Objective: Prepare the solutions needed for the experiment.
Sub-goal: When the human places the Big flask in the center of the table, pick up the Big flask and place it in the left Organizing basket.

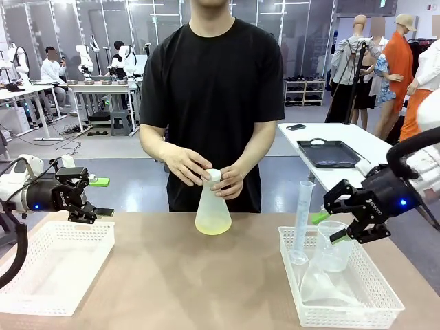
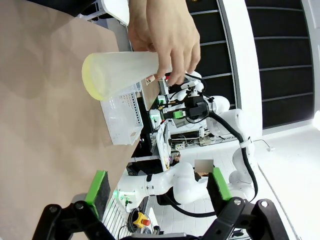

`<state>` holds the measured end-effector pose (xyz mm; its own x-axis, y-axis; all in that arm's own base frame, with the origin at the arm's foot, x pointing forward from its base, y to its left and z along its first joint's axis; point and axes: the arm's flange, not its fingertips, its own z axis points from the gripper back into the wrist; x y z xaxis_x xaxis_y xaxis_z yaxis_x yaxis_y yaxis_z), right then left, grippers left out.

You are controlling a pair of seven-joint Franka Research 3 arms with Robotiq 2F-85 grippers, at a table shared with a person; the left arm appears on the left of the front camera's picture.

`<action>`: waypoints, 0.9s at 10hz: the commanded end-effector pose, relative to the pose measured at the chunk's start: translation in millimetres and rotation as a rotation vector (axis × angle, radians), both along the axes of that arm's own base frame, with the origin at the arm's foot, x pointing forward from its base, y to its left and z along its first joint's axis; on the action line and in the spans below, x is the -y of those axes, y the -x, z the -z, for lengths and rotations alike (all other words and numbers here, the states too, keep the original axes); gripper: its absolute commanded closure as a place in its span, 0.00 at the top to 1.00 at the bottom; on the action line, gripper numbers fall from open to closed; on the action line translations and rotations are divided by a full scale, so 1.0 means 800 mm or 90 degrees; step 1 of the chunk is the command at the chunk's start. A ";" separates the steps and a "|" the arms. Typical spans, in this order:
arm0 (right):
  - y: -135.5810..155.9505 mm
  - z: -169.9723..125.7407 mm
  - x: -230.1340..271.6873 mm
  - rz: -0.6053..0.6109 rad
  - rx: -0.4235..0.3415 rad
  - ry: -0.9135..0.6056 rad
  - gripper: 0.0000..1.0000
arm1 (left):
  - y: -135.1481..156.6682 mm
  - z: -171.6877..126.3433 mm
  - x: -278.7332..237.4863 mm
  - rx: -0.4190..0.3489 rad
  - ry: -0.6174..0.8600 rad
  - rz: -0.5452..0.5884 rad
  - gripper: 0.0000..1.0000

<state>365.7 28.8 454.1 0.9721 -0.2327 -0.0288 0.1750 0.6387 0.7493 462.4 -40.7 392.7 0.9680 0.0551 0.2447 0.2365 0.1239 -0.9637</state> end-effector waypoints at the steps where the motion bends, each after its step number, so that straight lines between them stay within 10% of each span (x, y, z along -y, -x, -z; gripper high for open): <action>1: 0.012 0.023 0.014 -0.002 -0.028 -0.130 0.63 | 0.000 0.000 0.000 0.006 0.000 0.000 1.00; 5: -0.004 0.039 0.029 -0.014 -0.047 -0.314 0.63 | 0.000 0.000 0.000 0.006 0.000 0.000 1.00; 9: -0.010 0.056 0.022 0.002 0.039 -0.365 0.63 | 0.000 0.000 0.000 0.006 0.000 0.000 1.00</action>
<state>375.7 4.2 416.1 0.9715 -0.1798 -0.1547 0.1798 0.1328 0.9747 462.4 -40.7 392.7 0.9680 0.0551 0.2447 0.2366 0.1239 -0.9637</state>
